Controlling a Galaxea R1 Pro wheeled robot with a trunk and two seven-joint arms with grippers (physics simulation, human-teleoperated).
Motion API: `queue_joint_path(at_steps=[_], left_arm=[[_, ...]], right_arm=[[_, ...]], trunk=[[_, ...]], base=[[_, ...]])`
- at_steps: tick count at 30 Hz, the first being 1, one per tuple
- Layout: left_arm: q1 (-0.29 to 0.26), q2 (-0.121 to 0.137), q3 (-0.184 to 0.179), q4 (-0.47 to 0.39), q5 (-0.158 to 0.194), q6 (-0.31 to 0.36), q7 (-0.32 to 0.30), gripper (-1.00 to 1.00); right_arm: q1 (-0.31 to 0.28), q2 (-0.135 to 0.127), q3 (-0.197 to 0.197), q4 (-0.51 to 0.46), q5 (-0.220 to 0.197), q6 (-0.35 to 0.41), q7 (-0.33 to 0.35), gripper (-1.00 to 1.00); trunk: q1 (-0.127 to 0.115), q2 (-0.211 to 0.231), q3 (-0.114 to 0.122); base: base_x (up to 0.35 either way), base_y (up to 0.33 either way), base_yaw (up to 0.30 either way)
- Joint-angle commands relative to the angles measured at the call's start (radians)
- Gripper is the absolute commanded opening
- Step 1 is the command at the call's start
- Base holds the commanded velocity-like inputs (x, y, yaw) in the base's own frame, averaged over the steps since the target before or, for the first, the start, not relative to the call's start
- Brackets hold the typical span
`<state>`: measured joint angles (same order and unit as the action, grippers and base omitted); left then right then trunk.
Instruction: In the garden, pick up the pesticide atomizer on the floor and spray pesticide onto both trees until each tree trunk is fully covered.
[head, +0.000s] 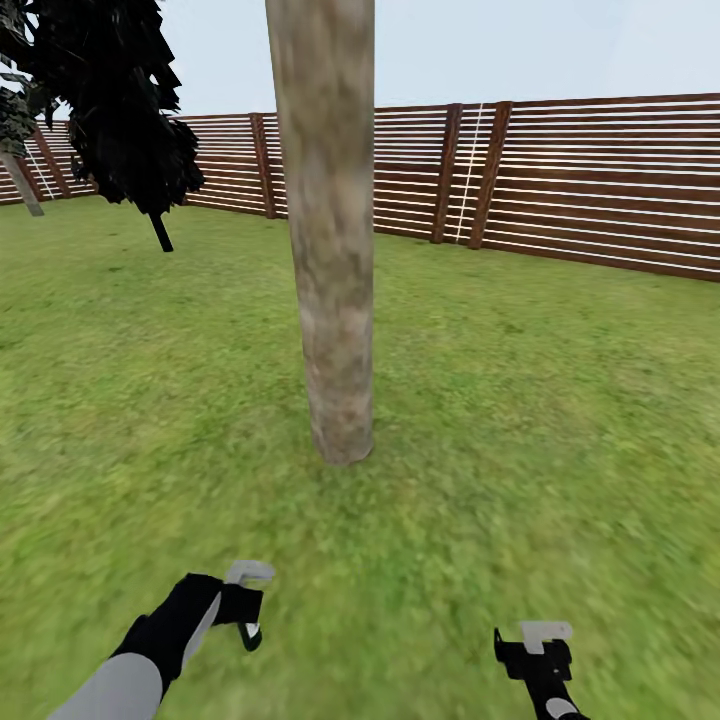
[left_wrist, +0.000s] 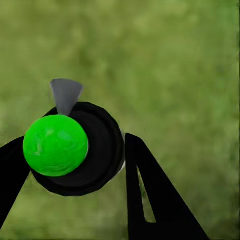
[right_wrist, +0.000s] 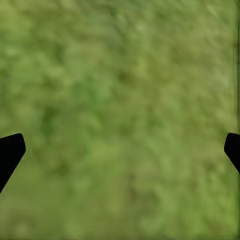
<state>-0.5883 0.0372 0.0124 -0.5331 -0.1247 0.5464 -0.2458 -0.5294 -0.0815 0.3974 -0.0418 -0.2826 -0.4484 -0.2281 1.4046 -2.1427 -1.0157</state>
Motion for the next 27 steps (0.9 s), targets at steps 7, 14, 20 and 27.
queue_joint_path(at_steps=[7, 14, 20, 27], left_arm=[[0.003, -0.026, 0.003, -0.109, -0.015, 0.033, -0.008, -1.0], [0.012, -0.025, 0.002, -0.139, -0.014, 0.027, -0.009, -1.0], [0.013, -0.024, 0.003, -0.149, -0.012, 0.024, -0.011, -1.0], [0.009, -0.019, 0.007, -0.154, -0.013, 0.029, -0.008, -1.0]], right_arm=[[0.016, -0.002, 0.009, 0.002, -0.015, -0.016, -0.008, 1.0], [0.034, 0.002, 0.01, 0.002, -0.014, -0.097, -0.01, 1.0], [0.035, 0.0, 0.009, 0.002, -0.015, -0.099, -0.01, 1.0], [0.035, 0.0, 0.009, 0.002, -0.015, -0.099, -0.01, 1.0]], trunk=[[0.0, 0.0, -0.001], [0.0, 0.0, -0.001], [0.0, 0.0, 0.002], [0.0, 0.0, 0.008]], base=[[0.164, -0.038, 0.0], [0.299, -0.099, 0.0], [0.185, -0.216, -0.105], [-0.069, -0.244, -0.229]])
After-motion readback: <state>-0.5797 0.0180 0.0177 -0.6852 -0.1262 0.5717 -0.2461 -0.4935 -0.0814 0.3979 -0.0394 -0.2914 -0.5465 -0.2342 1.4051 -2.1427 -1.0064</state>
